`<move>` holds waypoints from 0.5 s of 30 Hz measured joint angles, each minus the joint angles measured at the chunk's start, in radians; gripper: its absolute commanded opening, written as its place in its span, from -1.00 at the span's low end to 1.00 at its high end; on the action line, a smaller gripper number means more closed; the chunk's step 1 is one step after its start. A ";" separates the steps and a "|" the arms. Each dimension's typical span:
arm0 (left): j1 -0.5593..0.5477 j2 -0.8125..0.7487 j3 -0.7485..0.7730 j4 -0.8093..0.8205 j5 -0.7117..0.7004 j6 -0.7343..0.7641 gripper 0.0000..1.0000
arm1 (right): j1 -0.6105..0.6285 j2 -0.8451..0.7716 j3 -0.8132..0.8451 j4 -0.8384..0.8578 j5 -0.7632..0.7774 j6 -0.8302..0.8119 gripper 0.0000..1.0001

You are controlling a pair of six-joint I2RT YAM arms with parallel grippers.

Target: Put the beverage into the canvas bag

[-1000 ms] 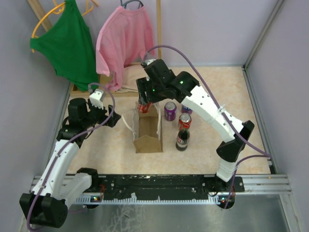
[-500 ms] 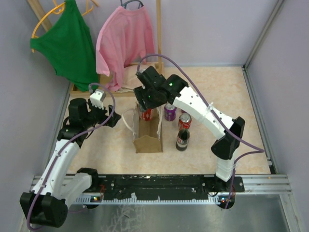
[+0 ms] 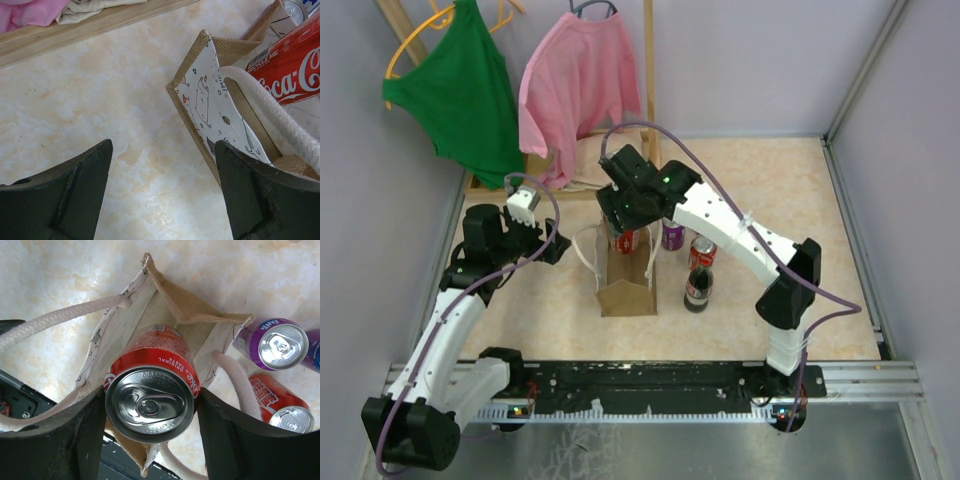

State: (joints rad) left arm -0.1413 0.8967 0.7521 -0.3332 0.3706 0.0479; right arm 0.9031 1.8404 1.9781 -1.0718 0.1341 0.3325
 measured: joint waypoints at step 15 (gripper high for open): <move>0.000 -0.001 -0.014 0.013 0.000 -0.004 0.78 | 0.000 0.061 -0.041 0.058 -0.008 -0.026 -1.00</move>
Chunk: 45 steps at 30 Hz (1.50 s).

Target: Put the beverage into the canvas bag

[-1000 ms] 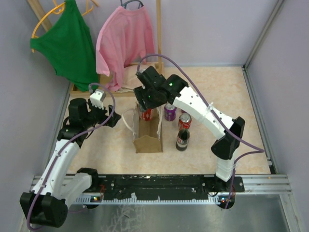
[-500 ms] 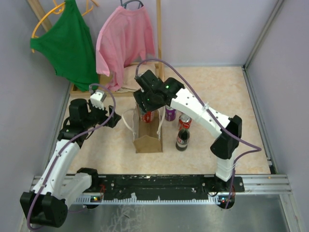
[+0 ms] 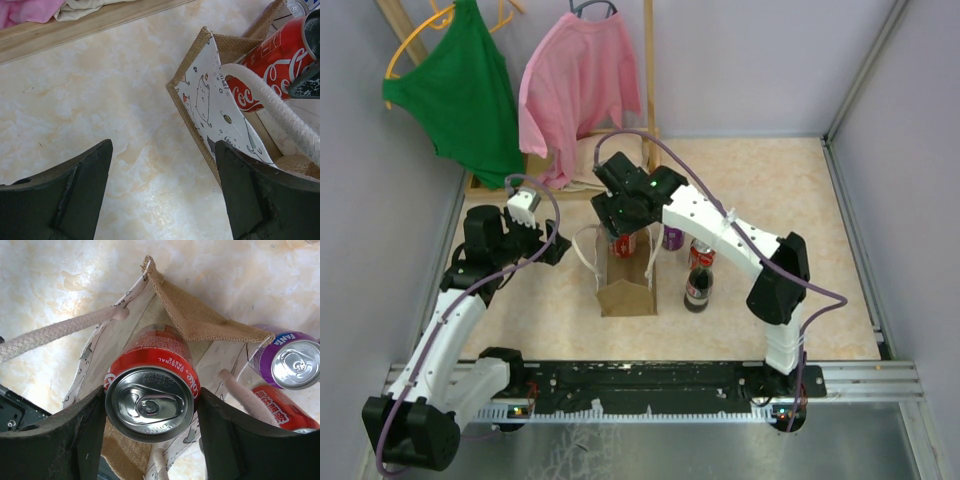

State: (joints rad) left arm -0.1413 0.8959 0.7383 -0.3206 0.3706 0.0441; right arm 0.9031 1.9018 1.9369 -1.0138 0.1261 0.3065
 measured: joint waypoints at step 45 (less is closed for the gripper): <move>0.004 -0.014 -0.019 0.007 0.000 -0.019 0.78 | 0.000 0.086 -0.200 0.253 0.013 -0.070 -1.00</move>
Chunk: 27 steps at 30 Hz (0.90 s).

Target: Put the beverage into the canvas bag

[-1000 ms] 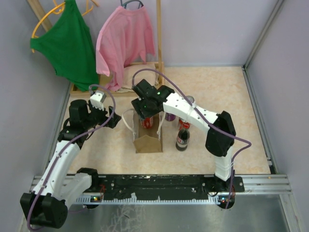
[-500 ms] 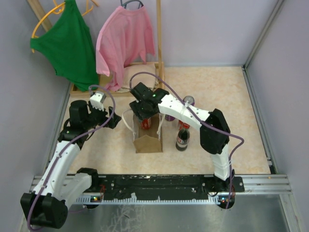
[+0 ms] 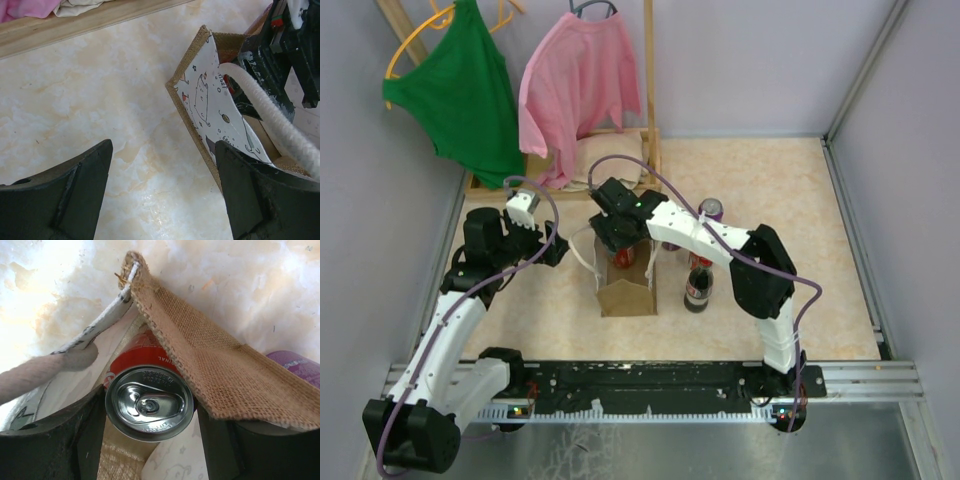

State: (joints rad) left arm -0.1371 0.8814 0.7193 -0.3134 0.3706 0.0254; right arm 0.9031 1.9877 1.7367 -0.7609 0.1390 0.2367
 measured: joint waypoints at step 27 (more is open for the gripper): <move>0.004 0.013 0.000 0.011 0.000 -0.002 0.78 | 0.000 0.000 -0.088 0.201 0.029 -0.047 -1.00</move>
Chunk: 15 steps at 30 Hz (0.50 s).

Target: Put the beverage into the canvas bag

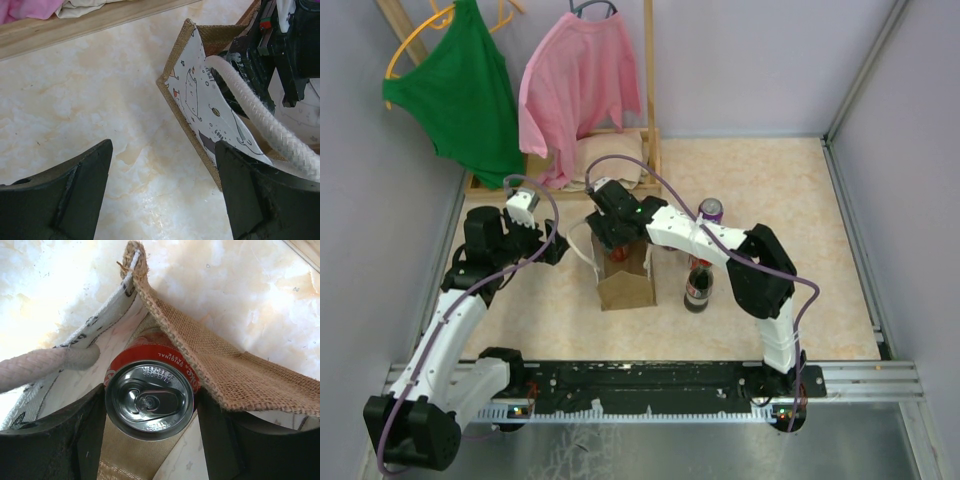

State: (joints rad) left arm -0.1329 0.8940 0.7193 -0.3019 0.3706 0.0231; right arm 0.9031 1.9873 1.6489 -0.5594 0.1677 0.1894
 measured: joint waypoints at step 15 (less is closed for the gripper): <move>0.000 0.010 0.000 0.011 0.000 -0.001 0.78 | 0.000 0.000 -0.006 0.021 0.000 -0.006 0.49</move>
State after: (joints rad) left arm -0.1326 0.9043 0.7189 -0.2909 0.3710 0.0223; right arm 0.9031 1.9873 1.6432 -0.5381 0.1673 0.1833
